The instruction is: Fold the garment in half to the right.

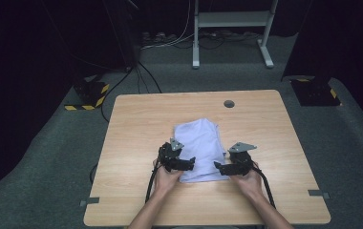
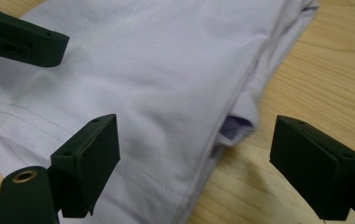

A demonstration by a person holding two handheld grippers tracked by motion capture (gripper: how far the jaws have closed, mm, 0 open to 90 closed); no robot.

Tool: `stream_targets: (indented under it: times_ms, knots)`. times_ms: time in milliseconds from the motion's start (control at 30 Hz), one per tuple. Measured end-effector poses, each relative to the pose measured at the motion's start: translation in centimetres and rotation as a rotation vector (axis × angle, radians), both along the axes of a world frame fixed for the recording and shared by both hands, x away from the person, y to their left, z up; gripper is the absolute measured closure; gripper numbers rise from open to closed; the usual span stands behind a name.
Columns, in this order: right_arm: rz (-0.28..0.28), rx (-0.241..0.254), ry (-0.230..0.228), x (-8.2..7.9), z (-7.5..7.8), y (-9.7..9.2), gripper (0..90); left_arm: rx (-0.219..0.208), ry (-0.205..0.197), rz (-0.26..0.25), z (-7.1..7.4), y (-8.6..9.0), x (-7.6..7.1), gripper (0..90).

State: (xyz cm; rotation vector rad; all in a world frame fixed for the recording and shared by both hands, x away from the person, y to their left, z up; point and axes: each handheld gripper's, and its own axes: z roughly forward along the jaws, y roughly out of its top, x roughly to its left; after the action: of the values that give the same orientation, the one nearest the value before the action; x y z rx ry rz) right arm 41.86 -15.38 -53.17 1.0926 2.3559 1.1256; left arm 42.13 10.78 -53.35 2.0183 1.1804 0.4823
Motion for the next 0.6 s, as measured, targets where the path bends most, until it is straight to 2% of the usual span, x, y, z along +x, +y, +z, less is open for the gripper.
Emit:
stream_targets:
  times_ms: [133,200,267,367,500,600]
  knots:
    - [0.02,-0.043,0.024,0.6,-1.0,0.9,14.8,0.029,0.033,-0.005,-0.9,0.5,0.1,2.8]
    - [0.022,-0.044,0.028,0.7,-1.1,0.6,15.2,0.034,0.039,-0.01,-1.1,1.3,-0.1,2.3]
    - [0.026,-0.072,0.021,0.6,-1.0,-0.1,15.1,0.026,0.046,-0.009,-0.9,2.0,-0.3,2.4]
    - [0.013,-0.092,0.011,0.4,-0.6,-1.5,15.1,0.017,0.022,0.0,-0.5,2.6,-0.4,2.7]
    - [-0.018,-0.055,-0.015,0.6,0.2,-2.2,16.5,-0.038,-0.008,0.05,0.4,2.8,0.4,4.1]
    - [-0.052,-0.009,-0.022,1.6,0.8,-1.9,17.4,-0.058,-0.022,0.091,0.8,2.6,1.3,4.8]
